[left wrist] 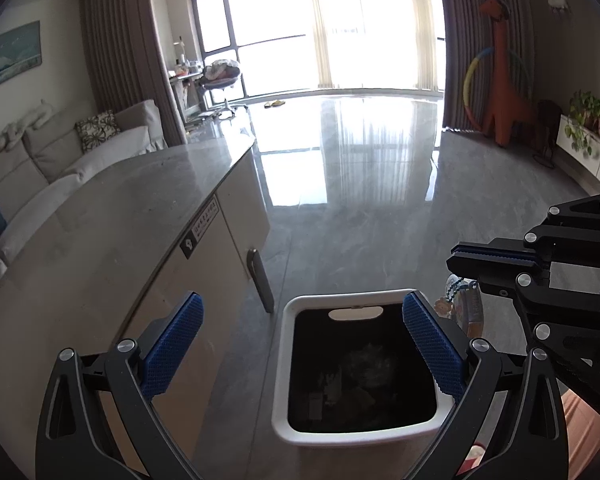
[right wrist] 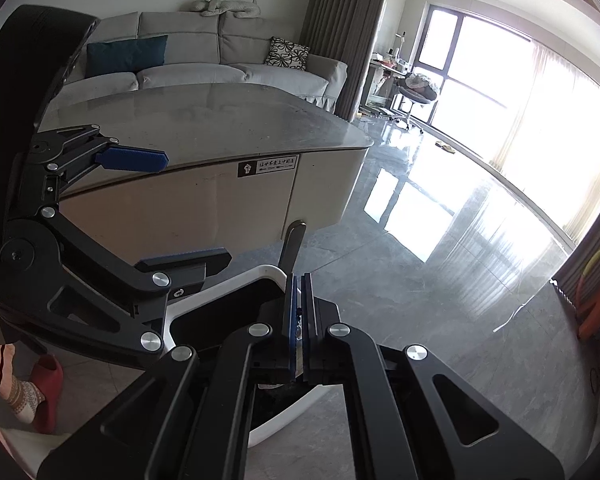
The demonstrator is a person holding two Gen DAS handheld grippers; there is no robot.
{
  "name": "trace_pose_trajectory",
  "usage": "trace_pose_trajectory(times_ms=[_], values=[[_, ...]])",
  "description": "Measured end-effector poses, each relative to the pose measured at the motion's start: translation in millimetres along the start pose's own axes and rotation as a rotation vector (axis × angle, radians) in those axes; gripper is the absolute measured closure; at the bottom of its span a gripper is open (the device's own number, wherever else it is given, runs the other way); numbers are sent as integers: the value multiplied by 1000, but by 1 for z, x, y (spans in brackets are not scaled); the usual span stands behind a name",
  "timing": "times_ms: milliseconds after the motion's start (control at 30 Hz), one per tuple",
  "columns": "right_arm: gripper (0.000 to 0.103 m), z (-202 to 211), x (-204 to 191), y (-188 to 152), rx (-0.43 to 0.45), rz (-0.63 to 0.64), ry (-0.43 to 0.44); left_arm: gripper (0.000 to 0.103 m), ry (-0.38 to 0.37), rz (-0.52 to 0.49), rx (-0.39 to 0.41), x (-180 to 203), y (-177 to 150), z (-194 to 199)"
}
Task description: Collect trash
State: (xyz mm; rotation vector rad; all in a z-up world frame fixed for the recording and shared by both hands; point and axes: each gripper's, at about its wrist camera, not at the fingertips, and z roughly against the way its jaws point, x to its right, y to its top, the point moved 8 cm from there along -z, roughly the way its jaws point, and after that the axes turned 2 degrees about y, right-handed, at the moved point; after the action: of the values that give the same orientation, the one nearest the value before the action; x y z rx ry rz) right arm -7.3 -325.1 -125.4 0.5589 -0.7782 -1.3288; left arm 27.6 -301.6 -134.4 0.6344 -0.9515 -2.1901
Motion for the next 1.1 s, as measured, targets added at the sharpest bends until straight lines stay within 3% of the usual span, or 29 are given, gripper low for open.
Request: trace_pose_trajectory(times_ms=[200,267,300,333,400,600,1100], values=[[101,-13,-3,1,-26,7,24,4,12,-3,-10,-6,-2,-3],[90,-14,-2,4,-9,19,-8,4,21,5,-10,-11,-1,-4],[69,-16,2,4,-14,15,-29,4,25,16,-10,-16,-1,-4],[41,-17,7,3,-14,7,-62,4,24,32,-13,-21,-1,-4],[6,-11,16,5,45,-31,-65,4,26,62,-27,-34,-1,-7],[4,-8,19,16,80,-32,-109,4,45,68,-20,-47,-1,-7],[4,-5,8,32,116,1,-105,4,66,58,12,-56,5,7]])
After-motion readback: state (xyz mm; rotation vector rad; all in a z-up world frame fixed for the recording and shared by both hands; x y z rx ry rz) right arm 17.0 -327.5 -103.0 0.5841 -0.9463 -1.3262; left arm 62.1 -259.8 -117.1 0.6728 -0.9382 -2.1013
